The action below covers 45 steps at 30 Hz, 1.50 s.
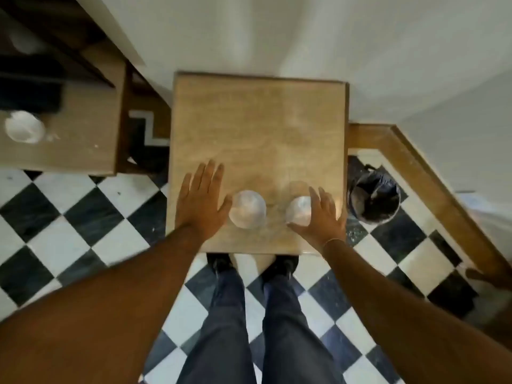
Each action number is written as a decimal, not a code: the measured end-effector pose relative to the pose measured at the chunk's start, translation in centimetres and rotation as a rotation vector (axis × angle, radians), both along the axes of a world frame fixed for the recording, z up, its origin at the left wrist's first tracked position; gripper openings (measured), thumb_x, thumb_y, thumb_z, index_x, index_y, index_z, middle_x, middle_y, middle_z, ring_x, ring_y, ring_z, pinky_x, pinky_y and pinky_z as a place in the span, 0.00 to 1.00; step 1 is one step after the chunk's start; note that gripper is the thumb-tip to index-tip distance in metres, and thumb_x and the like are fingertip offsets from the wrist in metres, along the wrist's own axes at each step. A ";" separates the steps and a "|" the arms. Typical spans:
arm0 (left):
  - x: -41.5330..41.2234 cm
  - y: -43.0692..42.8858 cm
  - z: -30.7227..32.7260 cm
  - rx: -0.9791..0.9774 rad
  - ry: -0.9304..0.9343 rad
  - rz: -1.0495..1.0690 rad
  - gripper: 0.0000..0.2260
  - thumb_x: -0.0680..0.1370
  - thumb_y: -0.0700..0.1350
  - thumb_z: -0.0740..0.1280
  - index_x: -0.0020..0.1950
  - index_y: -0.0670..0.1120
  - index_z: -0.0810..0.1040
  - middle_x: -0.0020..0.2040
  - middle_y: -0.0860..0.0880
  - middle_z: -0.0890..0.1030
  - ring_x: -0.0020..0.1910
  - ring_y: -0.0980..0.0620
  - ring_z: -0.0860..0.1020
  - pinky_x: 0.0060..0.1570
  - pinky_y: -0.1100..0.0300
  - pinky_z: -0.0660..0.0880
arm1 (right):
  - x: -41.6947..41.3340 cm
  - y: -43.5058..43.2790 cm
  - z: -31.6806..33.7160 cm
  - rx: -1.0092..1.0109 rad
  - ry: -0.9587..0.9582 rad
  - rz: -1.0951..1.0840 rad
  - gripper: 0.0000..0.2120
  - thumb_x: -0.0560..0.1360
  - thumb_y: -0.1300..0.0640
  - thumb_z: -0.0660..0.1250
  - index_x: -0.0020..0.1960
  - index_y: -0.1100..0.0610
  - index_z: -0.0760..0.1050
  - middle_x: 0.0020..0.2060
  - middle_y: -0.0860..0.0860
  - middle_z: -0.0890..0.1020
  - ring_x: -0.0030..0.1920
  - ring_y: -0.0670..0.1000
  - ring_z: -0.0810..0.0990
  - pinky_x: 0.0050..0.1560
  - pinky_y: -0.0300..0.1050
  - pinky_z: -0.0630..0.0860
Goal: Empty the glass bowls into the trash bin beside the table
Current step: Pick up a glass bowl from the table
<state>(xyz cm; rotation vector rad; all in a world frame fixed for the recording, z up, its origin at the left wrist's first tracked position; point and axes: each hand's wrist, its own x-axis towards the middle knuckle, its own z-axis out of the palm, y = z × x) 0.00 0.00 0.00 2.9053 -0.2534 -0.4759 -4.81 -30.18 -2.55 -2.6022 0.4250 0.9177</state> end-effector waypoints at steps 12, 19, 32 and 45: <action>-4.4 -0.8 -10.8 0.028 0.104 0.097 0.33 0.87 0.59 0.56 0.89 0.48 0.52 0.90 0.44 0.53 0.89 0.43 0.52 0.86 0.40 0.49 | -2.9 -0.4 -11.4 -0.021 -0.213 -0.120 0.65 0.66 0.44 0.91 0.91 0.47 0.55 0.84 0.62 0.64 0.84 0.67 0.65 0.81 0.68 0.67; -2.6 -5.3 -8.7 -0.175 -0.056 0.001 0.26 0.88 0.53 0.59 0.84 0.43 0.67 0.81 0.42 0.72 0.82 0.40 0.67 0.82 0.38 0.61 | -3.8 -0.8 -10.2 0.077 -0.382 -0.085 0.56 0.63 0.48 0.90 0.84 0.54 0.66 0.77 0.60 0.71 0.77 0.65 0.72 0.75 0.69 0.76; 0.0 -12.9 -8.3 -0.377 0.252 0.054 0.19 0.86 0.51 0.66 0.40 0.42 0.84 0.30 0.48 0.79 0.33 0.45 0.77 0.32 0.54 0.65 | -3.7 0.1 -6.2 0.390 -0.526 -0.177 0.58 0.62 0.55 0.94 0.82 0.61 0.64 0.77 0.63 0.73 0.78 0.65 0.73 0.79 0.66 0.74; 0.8 -18.4 -5.9 -0.509 0.176 -0.169 0.26 0.88 0.54 0.63 0.30 0.47 0.70 0.27 0.49 0.68 0.30 0.47 0.68 0.33 0.54 0.63 | -3.1 -9.0 -4.0 1.448 0.311 -1.357 0.44 0.83 0.21 0.56 0.77 0.55 0.82 0.75 0.66 0.81 0.71 0.71 0.83 0.65 0.72 0.83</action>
